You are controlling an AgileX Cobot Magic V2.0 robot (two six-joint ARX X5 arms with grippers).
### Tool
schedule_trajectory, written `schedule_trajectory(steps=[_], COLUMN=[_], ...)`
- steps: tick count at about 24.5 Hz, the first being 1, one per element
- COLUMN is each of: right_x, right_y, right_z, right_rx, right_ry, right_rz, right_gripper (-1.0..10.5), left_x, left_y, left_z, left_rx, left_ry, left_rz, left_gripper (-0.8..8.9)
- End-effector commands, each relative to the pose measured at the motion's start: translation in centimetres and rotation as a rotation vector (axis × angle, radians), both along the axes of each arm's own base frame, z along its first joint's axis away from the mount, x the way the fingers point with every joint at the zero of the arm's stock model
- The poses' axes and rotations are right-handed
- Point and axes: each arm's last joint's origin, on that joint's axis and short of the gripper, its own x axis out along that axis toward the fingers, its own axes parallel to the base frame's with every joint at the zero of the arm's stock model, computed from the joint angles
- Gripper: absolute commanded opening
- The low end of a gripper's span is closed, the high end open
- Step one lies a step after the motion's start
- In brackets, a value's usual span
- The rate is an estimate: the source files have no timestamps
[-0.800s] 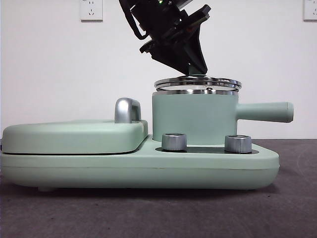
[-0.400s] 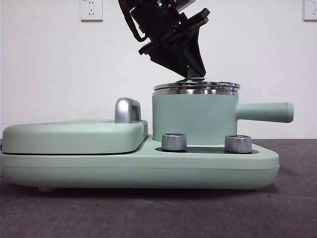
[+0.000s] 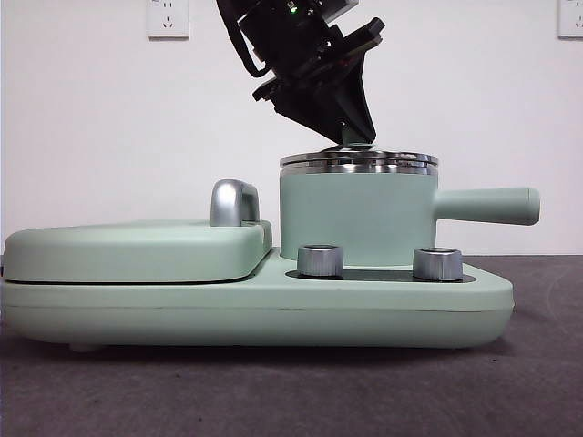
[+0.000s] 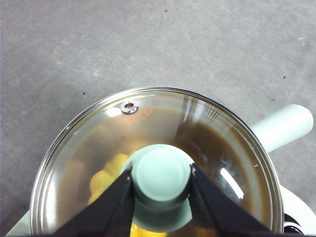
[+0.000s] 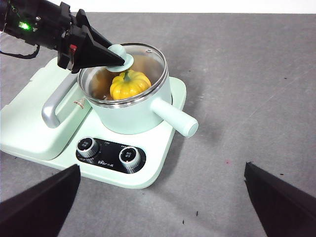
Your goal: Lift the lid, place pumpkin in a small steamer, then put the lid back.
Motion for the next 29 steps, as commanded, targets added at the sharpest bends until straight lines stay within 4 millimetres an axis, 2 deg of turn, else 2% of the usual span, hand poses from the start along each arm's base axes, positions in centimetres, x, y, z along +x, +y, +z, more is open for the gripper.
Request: schedule_trajectory(steps=[1, 8, 17, 18, 21, 22, 23, 26, 29], right_x=[0.0, 0.0, 0.0, 0.0, 0.0, 0.0, 0.0, 0.0, 0.0], right_y=[0.0, 0.0, 0.0, 0.0, 0.0, 0.0, 0.0, 0.0, 0.0], right_z=[0.2, 0.2, 0.2, 0.2, 0.2, 0.2, 0.2, 0.2, 0.2], right_rx=[0.019, 0.021, 0.021, 0.021, 0.021, 0.02, 0.021, 0.02, 0.021], right_ry=[-0.004, -0.003, -0.004, -0.004, -0.003, -0.003, -0.003, -0.003, -0.002], right_rz=[-0.001, -0.001, -0.002, -0.002, -0.001, -0.002, -0.001, -0.001, 0.001], right_gripper=[5.4, 5.4, 5.4, 5.4, 5.4, 5.4, 5.4, 5.4, 5.4], left_x=[0.2, 0.4, 0.5, 0.5, 0.5, 0.4, 0.3, -0.3, -1.8], left_y=[-0.5, -0.7, -0.8, -0.8, -0.5, -0.4, -0.2, 0.4, 1.7], left_z=[-0.3, -1.7, -1.9, -1.9, -1.2, -0.7, -0.2, 2.0, 4.8], left_rx=[0.011, 0.056, 0.055, 0.053, 0.027, 0.018, 0.009, -0.015, -0.054], left_ry=[-0.005, 0.041, 0.04, 0.04, 0.033, 0.025, 0.015, -0.013, -0.019], left_rz=[-0.013, -0.018, -0.018, -0.017, 0.001, 0.005, 0.006, 0.008, 0.029], left_gripper=[0.17, 0.17, 0.41, 0.96, 4.06, 4.76, 5.04, 5.03, 5.01])
